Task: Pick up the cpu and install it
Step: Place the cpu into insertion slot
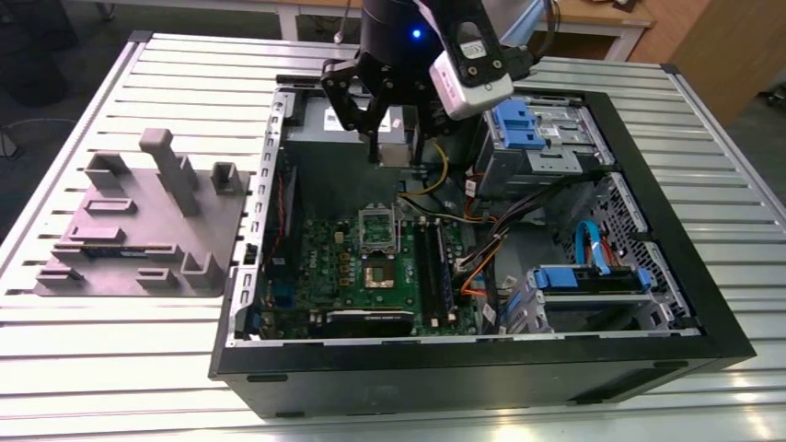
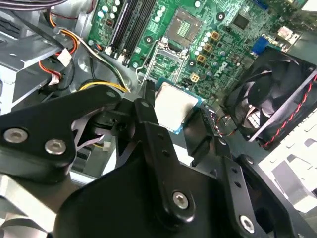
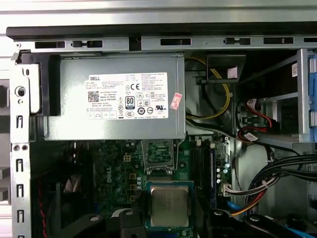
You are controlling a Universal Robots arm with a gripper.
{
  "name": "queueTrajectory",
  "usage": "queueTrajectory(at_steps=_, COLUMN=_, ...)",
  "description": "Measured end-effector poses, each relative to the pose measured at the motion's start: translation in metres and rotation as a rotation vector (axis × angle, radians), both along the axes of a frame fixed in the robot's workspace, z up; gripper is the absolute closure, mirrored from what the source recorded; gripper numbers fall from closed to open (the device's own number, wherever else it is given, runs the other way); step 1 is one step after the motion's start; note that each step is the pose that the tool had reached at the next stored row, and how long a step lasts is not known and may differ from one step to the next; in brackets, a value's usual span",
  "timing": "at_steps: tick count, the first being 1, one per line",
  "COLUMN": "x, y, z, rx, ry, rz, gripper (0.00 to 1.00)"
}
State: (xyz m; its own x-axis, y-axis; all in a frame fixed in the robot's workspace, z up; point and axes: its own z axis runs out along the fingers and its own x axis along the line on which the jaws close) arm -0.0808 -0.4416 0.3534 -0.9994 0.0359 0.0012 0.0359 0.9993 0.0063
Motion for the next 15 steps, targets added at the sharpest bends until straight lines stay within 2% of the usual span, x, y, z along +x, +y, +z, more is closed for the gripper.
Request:
queueTrajectory(at_steps=9, x=0.0005, y=-0.0014, z=-0.0023, rx=0.0001, ry=0.0000, rz=0.000, gripper=0.53)
queueTrajectory(at_steps=15, x=0.0005, y=-0.0052, z=-0.0055, rx=0.0000, ry=0.0000, rz=0.000, gripper=0.53)
